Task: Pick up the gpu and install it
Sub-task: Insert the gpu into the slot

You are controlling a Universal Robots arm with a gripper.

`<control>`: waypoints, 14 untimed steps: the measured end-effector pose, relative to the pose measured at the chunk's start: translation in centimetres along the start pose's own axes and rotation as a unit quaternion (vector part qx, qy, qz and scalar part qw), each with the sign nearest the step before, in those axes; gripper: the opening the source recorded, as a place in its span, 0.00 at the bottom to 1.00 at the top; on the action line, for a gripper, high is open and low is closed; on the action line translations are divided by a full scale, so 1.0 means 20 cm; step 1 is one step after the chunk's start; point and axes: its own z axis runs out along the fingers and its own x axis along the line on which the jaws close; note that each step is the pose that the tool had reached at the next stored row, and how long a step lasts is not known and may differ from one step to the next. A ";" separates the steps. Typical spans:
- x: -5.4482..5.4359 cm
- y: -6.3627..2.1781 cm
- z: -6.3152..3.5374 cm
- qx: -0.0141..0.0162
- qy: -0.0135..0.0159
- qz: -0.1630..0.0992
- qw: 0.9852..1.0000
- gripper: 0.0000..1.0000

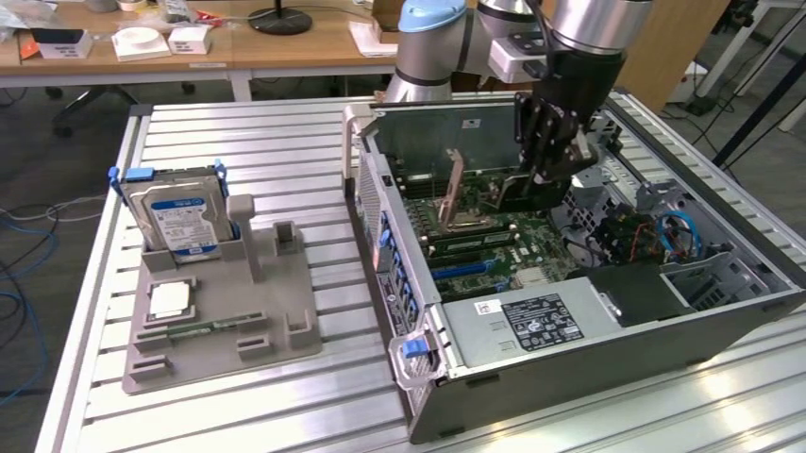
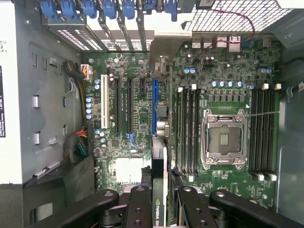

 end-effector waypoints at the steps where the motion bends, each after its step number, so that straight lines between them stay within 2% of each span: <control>1: 0.00 0.000 0.001 0.000 0.000 0.000 1.000 0.26; 14: 0.00 0.001 0.026 0.000 0.000 0.000 1.000 0.26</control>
